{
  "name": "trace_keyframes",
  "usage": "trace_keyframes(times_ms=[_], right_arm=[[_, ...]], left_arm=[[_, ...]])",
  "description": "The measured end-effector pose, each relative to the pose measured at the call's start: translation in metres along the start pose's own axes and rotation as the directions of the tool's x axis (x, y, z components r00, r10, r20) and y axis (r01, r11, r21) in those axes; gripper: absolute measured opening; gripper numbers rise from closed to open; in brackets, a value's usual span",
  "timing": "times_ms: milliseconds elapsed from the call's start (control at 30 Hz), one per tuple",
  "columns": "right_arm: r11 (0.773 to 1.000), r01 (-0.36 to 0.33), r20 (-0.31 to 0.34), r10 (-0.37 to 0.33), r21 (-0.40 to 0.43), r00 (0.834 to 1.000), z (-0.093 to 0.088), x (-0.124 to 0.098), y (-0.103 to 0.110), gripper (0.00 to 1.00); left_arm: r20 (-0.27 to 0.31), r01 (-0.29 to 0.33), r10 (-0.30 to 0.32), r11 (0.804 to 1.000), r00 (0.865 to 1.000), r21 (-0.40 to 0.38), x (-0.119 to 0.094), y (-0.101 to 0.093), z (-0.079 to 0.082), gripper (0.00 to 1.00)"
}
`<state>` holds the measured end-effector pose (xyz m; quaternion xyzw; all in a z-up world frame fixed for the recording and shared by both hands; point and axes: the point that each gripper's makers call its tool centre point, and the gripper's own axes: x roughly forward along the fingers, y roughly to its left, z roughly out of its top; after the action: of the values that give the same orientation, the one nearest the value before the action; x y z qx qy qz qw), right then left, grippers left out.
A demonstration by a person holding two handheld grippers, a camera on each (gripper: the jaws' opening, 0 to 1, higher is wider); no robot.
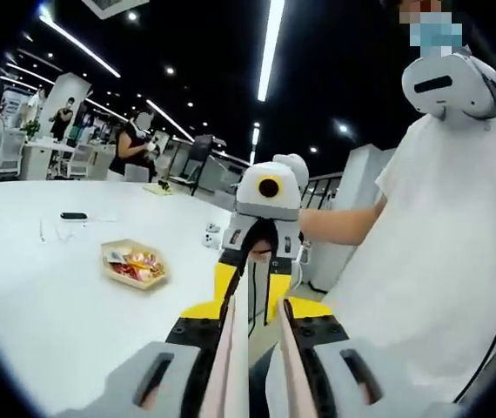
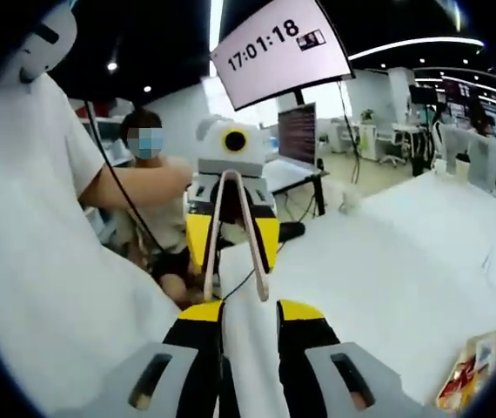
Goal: Place the target food into the container with the food tongs after gripping and lifting it, then release it inside without dropping or visibly crushing the food.
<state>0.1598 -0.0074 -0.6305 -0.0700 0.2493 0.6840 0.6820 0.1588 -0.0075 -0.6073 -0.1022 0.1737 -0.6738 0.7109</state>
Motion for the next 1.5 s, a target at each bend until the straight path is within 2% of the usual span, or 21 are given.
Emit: trace_keyframes(times_ms=[67, 100, 233, 300, 333, 367, 400, 533, 667, 767, 933, 1033, 1133, 1267, 1300, 1367, 1433, 1500], right_arm=[[1.000, -0.004, -0.003, 0.004, 0.030, 1.000, 0.000, -0.002, -0.001, 0.49], [1.000, -0.003, 0.000, 0.003, 0.027, 1.000, 0.001, -0.003, -0.001, 0.51], [1.000, 0.001, 0.012, -0.001, 0.009, 1.000, 0.005, 0.003, -0.003, 0.41], [1.000, -0.021, -0.025, 0.021, -0.021, 0.999, -0.001, 0.009, -0.001, 0.30], [0.999, -0.041, -0.036, 0.040, -0.021, 0.999, -0.004, 0.009, 0.003, 0.24], [0.999, -0.007, -0.036, 0.006, -0.031, 0.999, -0.006, 0.011, -0.003, 0.25], [1.000, -0.008, -0.033, 0.008, -0.012, 0.999, -0.009, 0.010, -0.003, 0.21], [1.000, -0.009, -0.011, 0.009, 0.001, 1.000, -0.013, 0.007, -0.002, 0.18], [1.000, -0.008, -0.069, 0.008, 0.006, 0.998, -0.031, 0.006, -0.003, 0.16], [1.000, 0.002, -0.098, -0.002, 0.005, 0.995, -0.041, 0.003, -0.004, 0.16], [1.000, 0.030, -0.138, -0.030, -0.002, 0.990, -0.055, 0.000, -0.011, 0.17], [0.999, 0.035, -0.161, -0.035, -0.004, 0.986, -0.062, 0.000, -0.014, 0.18], [0.999, 0.045, -0.212, -0.049, -0.025, 0.976, -0.074, 0.000, -0.019, 0.19], [0.999, 0.044, -0.243, -0.048, -0.023, 0.969, -0.092, 0.007, -0.023, 0.20], [0.999, 0.045, -0.257, -0.050, -0.025, 0.965, -0.098, 0.009, -0.024, 0.20], [0.998, 0.053, -0.283, -0.060, -0.033, 0.957, -0.107, 0.012, -0.027, 0.20], [0.998, 0.058, -0.312, -0.066, -0.033, 0.948, -0.118, 0.016, -0.030, 0.22], [0.997, 0.067, -0.330, -0.076, -0.037, 0.941, -0.128, 0.020, -0.033, 0.23]], left_arm=[[-0.006, 0.001, -0.001, 1.000, 1.000, -0.011, -0.001, 0.003, -0.001, 0.24], [-0.007, -0.002, 0.002, 1.000, 1.000, -0.007, -0.001, 0.004, -0.001, 0.24], [-0.014, 0.008, -0.007, 1.000, 1.000, 0.014, 0.006, 0.006, 0.001, 0.24], [-0.028, 0.007, -0.007, 1.000, 1.000, 0.028, 0.010, 0.008, -0.001, 0.24], [-0.039, -0.011, 0.013, 0.999, 0.999, 0.044, 0.010, 0.013, -0.004, 0.22], [-0.031, 0.000, 0.000, 1.000, 1.000, 0.012, 0.010, 0.011, -0.004, 0.22], [-0.031, -0.005, 0.005, 1.000, 1.000, 0.017, 0.010, 0.014, -0.005, 0.21], [-0.036, 0.006, -0.006, 1.000, 0.999, -0.008, 0.012, 0.013, -0.011, 0.20], [-0.140, 0.009, -0.014, 0.999, 0.990, -0.031, 0.015, 0.013, -0.036, 0.19], [-0.208, -0.006, 0.007, 1.000, 0.978, 0.005, 0.014, 0.018, -0.053, 0.19], [-0.208, -0.039, 0.039, 0.999, 0.977, 0.005, 0.010, 0.029, -0.061, 0.19], [-0.229, -0.061, 0.063, 0.998, 0.971, 0.015, 0.010, 0.037, -0.067, 0.21], [-0.262, -0.074, 0.074, 0.997, 0.962, 0.010, 0.009, 0.043, -0.078, 0.21], [-0.327, -0.093, 0.095, 0.995, 0.940, 0.020, 0.009, 0.051, -0.101, 0.21], [-0.356, -0.099, 0.104, 0.995, 0.928, 0.032, 0.009, 0.054, -0.108, 0.22], [-0.384, -0.100, 0.115, 0.993, 0.916, 0.058, 0.010, 0.058, -0.116, 0.22], [-0.424, -0.111, 0.129, 0.991, 0.896, 0.068, 0.012, 0.063, -0.127, 0.22], [-0.473, -0.126, 0.157, 0.987, 0.867, 0.096, 0.012, 0.071, -0.138, 0.24]])
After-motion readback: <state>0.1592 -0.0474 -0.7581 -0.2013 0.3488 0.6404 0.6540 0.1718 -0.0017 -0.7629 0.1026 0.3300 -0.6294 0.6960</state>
